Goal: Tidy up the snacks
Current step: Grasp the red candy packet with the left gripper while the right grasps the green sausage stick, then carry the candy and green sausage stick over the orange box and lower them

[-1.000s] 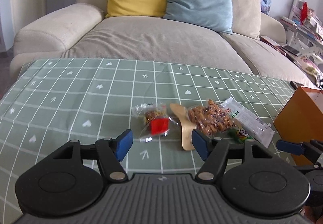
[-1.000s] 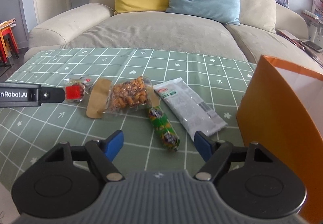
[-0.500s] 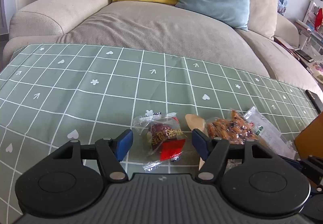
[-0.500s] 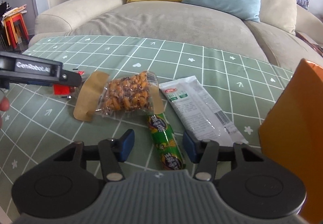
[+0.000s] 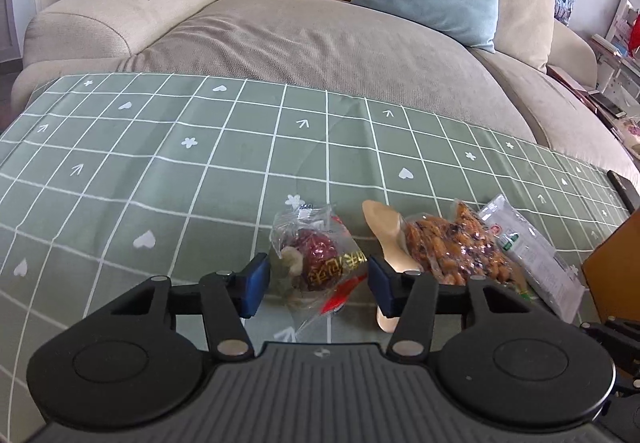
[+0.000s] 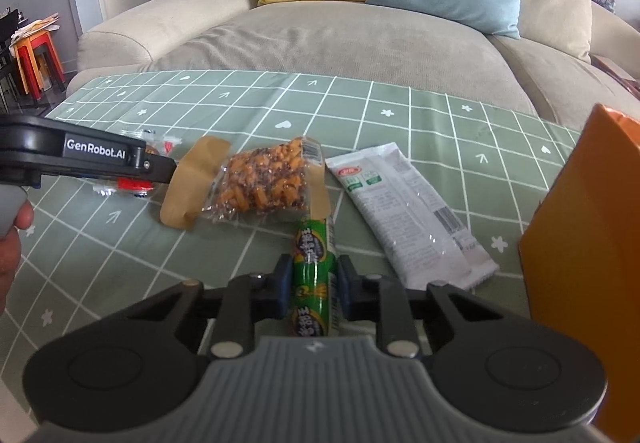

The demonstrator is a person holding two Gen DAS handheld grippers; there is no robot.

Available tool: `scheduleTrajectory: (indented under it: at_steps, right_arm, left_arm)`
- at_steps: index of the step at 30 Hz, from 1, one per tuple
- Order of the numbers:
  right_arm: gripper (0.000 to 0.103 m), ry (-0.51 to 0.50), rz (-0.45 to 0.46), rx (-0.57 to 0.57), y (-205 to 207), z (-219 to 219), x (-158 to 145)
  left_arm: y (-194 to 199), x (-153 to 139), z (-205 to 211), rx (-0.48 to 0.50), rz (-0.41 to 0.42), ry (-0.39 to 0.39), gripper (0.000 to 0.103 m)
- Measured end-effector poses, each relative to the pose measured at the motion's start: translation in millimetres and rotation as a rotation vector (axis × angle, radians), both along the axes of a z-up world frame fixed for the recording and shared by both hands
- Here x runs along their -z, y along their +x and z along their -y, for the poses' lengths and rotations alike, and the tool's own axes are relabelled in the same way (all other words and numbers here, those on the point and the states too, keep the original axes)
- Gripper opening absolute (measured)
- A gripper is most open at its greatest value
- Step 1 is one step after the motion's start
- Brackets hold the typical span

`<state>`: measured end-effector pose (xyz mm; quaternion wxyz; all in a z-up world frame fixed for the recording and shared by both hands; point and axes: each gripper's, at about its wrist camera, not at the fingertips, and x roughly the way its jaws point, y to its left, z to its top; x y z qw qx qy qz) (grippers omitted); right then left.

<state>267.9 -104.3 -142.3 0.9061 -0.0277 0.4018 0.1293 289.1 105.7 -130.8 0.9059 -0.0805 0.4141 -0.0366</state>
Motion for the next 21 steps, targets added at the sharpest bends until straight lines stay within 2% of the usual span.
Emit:
scheduleTrajectory:
  at_steps: [6, 12, 21]
  right_arm:
    - [0.02, 0.0, -0.032, 0.015, -26.6, -1.8, -4.4]
    - [0.02, 0.016, -0.071, 0.02, -56.2, -0.9, -11.0]
    - [0.02, 0.019, -0.067, -0.032, -109.4, -0.5, -27.4]
  left_arm:
    - [-37.4, -5.8, 7.3, 0.011, -0.002, 0.024, 0.059]
    - [-81.8, -19.5, 11.1, 0.009, 0.016, 0.003, 0.059]
    - [-135.7, -36.0, 34.9, 0.048, 0.008, 0.005, 0.059]
